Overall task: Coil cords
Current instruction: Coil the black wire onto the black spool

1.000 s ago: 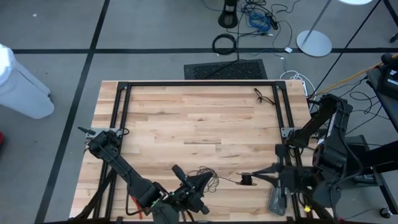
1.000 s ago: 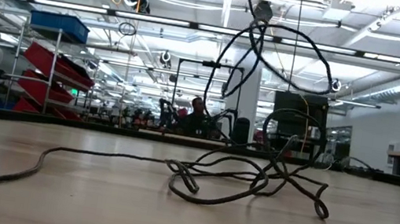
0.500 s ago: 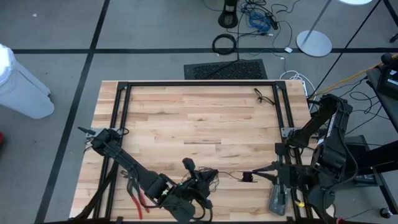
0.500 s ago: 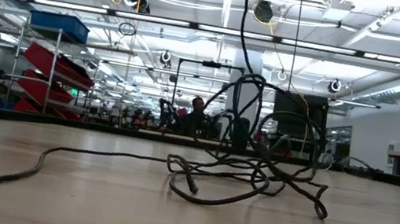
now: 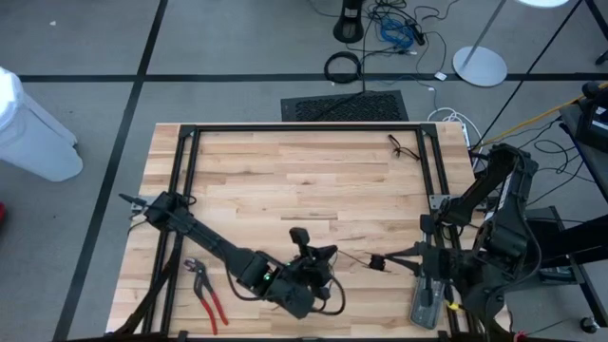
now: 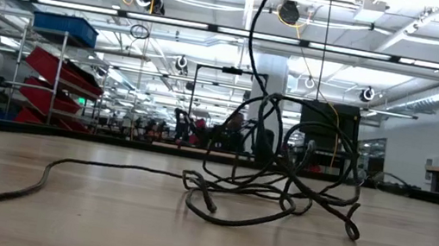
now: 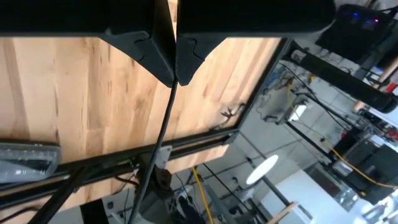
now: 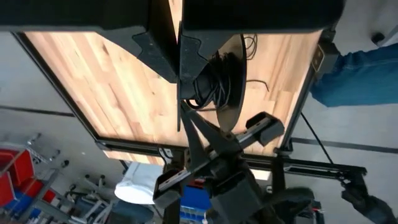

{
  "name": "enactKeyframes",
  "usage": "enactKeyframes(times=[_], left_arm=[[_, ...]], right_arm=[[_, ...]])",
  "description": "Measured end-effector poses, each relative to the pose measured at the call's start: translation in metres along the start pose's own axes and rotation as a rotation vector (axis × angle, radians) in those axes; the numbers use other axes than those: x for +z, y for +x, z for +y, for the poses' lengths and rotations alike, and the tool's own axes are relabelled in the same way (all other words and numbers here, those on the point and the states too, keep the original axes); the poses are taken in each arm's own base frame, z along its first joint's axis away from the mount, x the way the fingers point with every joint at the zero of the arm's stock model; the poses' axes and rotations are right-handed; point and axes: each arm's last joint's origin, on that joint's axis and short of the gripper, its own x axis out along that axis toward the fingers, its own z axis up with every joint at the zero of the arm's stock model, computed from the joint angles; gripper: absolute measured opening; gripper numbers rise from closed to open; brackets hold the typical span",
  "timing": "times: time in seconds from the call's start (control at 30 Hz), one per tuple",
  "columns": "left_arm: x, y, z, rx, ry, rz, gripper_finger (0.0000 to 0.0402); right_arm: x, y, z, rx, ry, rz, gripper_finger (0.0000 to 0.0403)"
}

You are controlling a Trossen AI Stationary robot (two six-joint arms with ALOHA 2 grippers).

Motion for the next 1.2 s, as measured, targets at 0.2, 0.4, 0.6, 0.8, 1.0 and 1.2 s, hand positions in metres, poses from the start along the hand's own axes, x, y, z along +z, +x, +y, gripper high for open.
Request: enactKeyframes(times=[0.2,0.4,0.6,0.8,1.0,1.2], left_arm=[[0.002,-0.001,0.006,0.004,0.056,0.006,0.0001],[-0.003,-0.005,0.036,0.038,0.064,0.096,0.0001],[-0.013,0.012,0.053,0.042,0.083,0.193,0.0001],[-0.023,0.027,0.074,0.073,0.1,0.288,0.0001],[-0.013,0.025,0.11,-0.022,0.076,0.29,0.0001],[0.0,0.017,0.135,-0.187,0.044,0.236,0.0001]], right_arm=[[-0.001,0.011,0.001,-0.038,0.012,0.015,0.0],[0.001,0.028,-0.004,-0.099,0.016,0.037,0.0],[0.004,0.044,-0.016,-0.127,0.038,0.09,0.0],[0.003,0.054,-0.029,-0.175,0.007,0.149,0.0],[0.004,0.054,-0.05,-0.227,-0.007,0.189,0.0],[0.01,0.051,-0.067,-0.211,0.0,0.201,0.0]])
